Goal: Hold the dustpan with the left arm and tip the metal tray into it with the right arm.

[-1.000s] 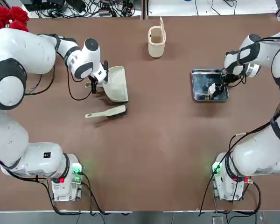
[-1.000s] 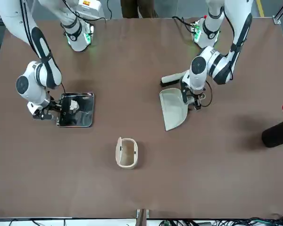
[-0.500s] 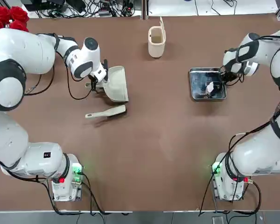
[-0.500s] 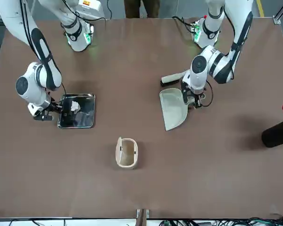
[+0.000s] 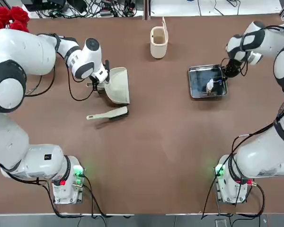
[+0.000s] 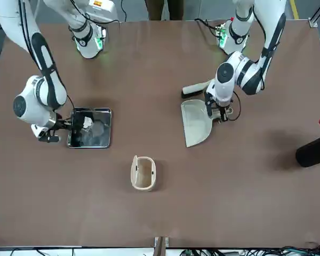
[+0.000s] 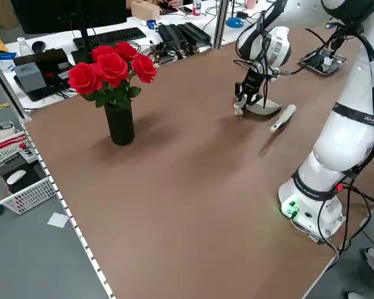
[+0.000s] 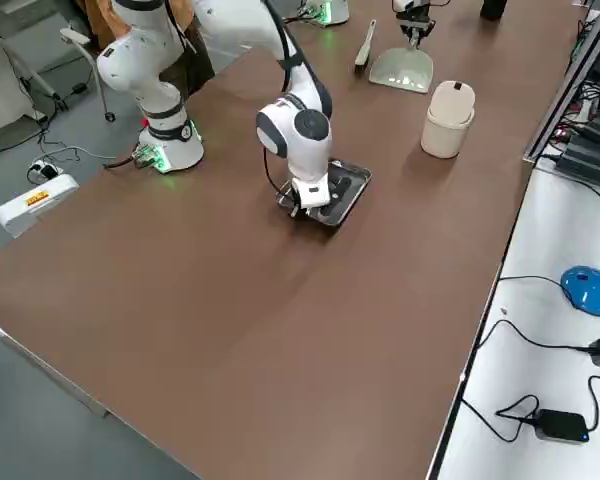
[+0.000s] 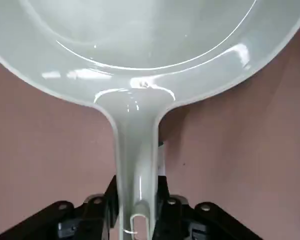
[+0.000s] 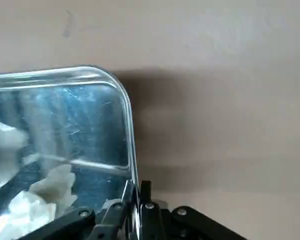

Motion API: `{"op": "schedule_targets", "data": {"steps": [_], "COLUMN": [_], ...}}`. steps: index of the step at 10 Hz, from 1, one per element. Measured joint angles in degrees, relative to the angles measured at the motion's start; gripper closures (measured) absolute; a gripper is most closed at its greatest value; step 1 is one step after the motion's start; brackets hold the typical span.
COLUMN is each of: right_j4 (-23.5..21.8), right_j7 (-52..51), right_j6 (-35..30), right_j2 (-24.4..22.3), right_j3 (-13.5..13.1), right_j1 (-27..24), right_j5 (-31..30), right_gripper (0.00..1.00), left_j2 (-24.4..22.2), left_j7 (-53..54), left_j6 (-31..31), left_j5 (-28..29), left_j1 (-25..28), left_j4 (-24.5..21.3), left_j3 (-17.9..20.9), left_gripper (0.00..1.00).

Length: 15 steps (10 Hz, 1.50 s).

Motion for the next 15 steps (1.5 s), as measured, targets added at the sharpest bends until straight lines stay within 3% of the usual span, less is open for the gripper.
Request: {"op": "schedule_targets", "data": {"steps": [4,10,12,15], "right_j4": [7.48,20.58,23.25,26.51], "right_j7": [-2.47,-0.66,2.65,7.23], "right_j6": [-11.65,-29.48,-32.33,-36.01], "right_j2": [0.07,0.12,0.11,-0.24], "right_j3": [-0.11,0.23,0.47,0.70], "right_j1": [-0.72,-0.32,1.04,3.33], "right_j5": [3.50,7.22,7.31,7.32], "right_gripper": [0.95,0.95,0.95,0.95], "left_j2": [-1.56,-1.75,1.78,9.14], "left_j7": [1.43,-7.17,-11.55,-18.88], "left_j6": [-2.33,-5.67,-8.85,-14.41], "left_j5": [0.06,-0.06,-0.13,-0.13], "left_j1": [0.04,-0.11,-2.11,-7.80], "left_j4": [0.56,3.27,6.86,16.09], "left_j3": [-0.70,-8.19,-10.57,-10.90], "left_gripper": [0.68,0.68,0.68,0.68]}}
